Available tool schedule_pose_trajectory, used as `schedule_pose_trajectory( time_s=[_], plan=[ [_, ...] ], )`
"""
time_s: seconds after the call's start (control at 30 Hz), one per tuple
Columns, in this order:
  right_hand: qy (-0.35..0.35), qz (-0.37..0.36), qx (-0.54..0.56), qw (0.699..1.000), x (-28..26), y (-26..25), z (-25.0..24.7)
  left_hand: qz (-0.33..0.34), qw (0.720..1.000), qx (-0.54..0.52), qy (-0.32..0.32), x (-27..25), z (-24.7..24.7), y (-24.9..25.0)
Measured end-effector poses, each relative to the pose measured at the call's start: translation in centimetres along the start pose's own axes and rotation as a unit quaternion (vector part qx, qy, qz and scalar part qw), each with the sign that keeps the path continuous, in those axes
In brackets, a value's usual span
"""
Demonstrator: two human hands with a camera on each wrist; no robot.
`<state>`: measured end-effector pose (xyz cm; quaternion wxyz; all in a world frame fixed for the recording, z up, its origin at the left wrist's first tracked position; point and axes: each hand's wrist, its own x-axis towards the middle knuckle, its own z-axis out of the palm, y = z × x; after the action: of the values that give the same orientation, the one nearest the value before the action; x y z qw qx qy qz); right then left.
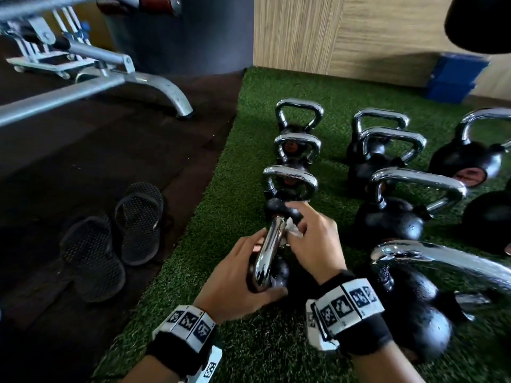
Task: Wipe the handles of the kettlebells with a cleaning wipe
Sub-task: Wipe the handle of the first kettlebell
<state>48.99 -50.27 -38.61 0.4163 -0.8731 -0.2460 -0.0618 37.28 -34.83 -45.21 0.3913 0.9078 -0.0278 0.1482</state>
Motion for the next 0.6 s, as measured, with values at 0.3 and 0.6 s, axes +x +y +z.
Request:
schedule_pose_trajectory(
  time_s=[0.3, 0.6],
  plan=[
    [-0.163, -0.019, -0.21, 0.964, 0.2, -3.2, -2.1, 0.016, 0.982, 0.14, -0.124, 3.2, -5.7, 1.2],
    [-0.115, 0.064, -0.223, 0.966, -4.7, -3.3, -2.7, -0.024, 0.969, 0.135, -0.205, 8.0, -8.0, 0.1]
  ],
)
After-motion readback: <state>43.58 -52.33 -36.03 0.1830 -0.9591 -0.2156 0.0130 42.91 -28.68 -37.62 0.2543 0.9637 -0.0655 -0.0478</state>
